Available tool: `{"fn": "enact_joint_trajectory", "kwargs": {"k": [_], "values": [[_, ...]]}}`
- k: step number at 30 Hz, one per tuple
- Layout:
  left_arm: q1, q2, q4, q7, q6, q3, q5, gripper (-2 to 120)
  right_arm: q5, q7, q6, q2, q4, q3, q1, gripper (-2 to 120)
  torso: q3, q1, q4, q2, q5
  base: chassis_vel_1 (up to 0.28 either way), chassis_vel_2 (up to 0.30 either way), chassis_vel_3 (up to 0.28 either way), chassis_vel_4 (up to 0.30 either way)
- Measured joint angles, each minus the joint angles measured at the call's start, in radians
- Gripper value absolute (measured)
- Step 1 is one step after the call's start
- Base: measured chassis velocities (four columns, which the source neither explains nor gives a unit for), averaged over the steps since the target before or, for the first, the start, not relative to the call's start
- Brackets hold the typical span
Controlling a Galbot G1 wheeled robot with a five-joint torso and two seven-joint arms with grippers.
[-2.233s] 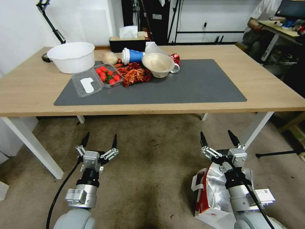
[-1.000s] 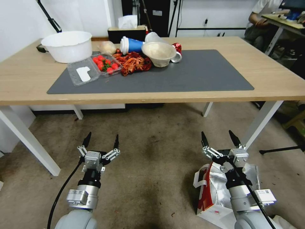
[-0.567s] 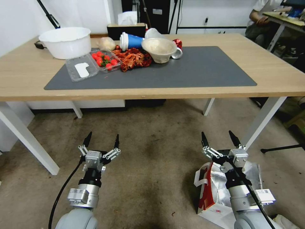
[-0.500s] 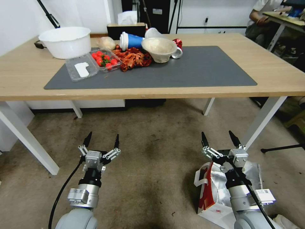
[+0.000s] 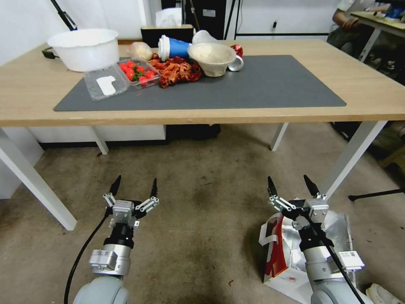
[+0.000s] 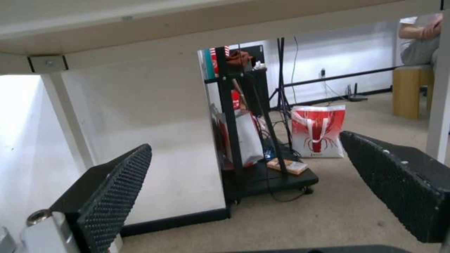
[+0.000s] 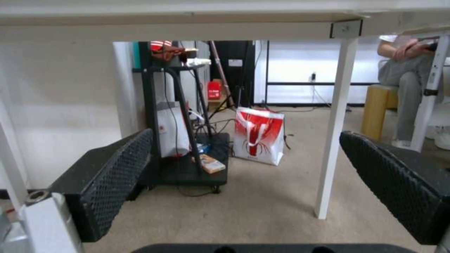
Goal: Pick up the food delivery bag from the floor and place it on the table.
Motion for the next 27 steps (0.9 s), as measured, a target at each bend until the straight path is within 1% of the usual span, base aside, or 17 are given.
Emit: {"fn": "enact_joint_trajectory", "kwargs": {"k": [2,5,6,13,14,17,25,27], "values": [[0.000,0.000,0.000,0.000,0.000,0.000,0.000,100,0.000,0.000,0.001,0.000,-0.001,0.000,0.000,100,-0.004,-0.001,0.0000,-0.005,0.0000,0.000,0.000,0.000,0.000],[0.000,0.001,0.000,-0.001,0.000,0.000,0.000,100,0.000,0.000,0.002,0.001,-0.003,0.001,0.001,100,-0.018,-0.006,0.0000,-0.024,0.0000,0.000,0.000,0.000,0.000],[0.000,0.001,0.000,-0.001,0.000,0.000,0.000,100,0.000,0.000,0.002,0.001,-0.003,0.001,0.001,100,-0.018,-0.006,0.0000,-0.024,0.0000,0.000,0.000,0.000,0.000],[-0.002,-0.002,0.001,-0.002,0.000,0.001,0.000,100,0.011,0.002,0.003,0.003,-0.001,-0.002,-0.002,100,-0.042,-0.012,0.0000,-0.054,0.0000,0.000,0.000,0.000,0.000],[-0.002,-0.002,0.001,-0.002,0.000,0.001,0.000,100,0.011,0.002,0.003,0.003,-0.001,-0.002,-0.002,100,-0.042,-0.012,0.0000,-0.054,0.0000,0.000,0.000,0.000,0.000],[-0.003,-0.002,0.002,-0.004,0.000,0.002,-0.001,100,0.012,0.003,0.003,0.004,0.000,-0.002,-0.002,100,-0.055,-0.016,0.0000,-0.071,0.0000,0.000,0.000,0.000,0.000],[-0.003,-0.003,0.002,-0.004,0.000,0.002,-0.002,100,0.012,0.003,0.004,0.007,0.000,-0.003,-0.004,100,-0.074,-0.020,0.0000,-0.094,0.0000,0.000,0.000,0.000,0.000],[-0.002,-0.001,0.002,-0.004,0.000,0.002,-0.002,100,0.012,0.003,0.005,0.009,0.000,-0.003,-0.004,100,-0.085,-0.022,0.0000,-0.107,0.0000,0.000,0.000,0.000,0.000]]}}
